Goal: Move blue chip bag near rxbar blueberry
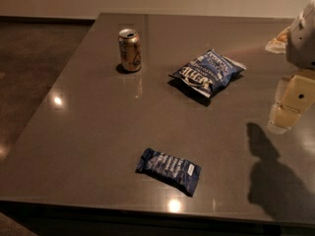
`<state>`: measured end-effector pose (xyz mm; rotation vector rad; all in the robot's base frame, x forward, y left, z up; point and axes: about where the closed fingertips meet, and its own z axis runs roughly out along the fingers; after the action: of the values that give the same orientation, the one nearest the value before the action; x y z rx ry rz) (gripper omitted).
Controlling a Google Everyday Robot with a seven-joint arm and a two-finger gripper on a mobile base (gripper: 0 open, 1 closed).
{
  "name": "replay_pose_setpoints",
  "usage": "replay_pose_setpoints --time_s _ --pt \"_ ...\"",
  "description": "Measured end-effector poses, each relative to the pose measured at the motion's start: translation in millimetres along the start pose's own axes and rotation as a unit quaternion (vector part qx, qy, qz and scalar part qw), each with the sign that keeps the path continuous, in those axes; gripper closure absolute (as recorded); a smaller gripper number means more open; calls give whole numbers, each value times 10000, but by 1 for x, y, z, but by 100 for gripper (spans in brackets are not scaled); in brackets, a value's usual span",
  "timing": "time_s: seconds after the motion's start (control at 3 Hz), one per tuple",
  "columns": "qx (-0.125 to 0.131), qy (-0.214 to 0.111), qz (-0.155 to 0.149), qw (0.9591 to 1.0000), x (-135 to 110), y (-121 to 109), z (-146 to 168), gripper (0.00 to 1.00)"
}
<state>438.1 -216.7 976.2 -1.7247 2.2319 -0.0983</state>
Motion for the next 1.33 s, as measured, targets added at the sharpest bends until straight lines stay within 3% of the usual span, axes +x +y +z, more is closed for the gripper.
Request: replay_pose_setpoints --time_s 0.67,1.0,1.33 --pt "33 31 119 9999 -2 -5 1 0" --pt "216 101 693 9973 -12 -39 30 0" --pt "450 127 1502 9875 -23 -75 60 0"
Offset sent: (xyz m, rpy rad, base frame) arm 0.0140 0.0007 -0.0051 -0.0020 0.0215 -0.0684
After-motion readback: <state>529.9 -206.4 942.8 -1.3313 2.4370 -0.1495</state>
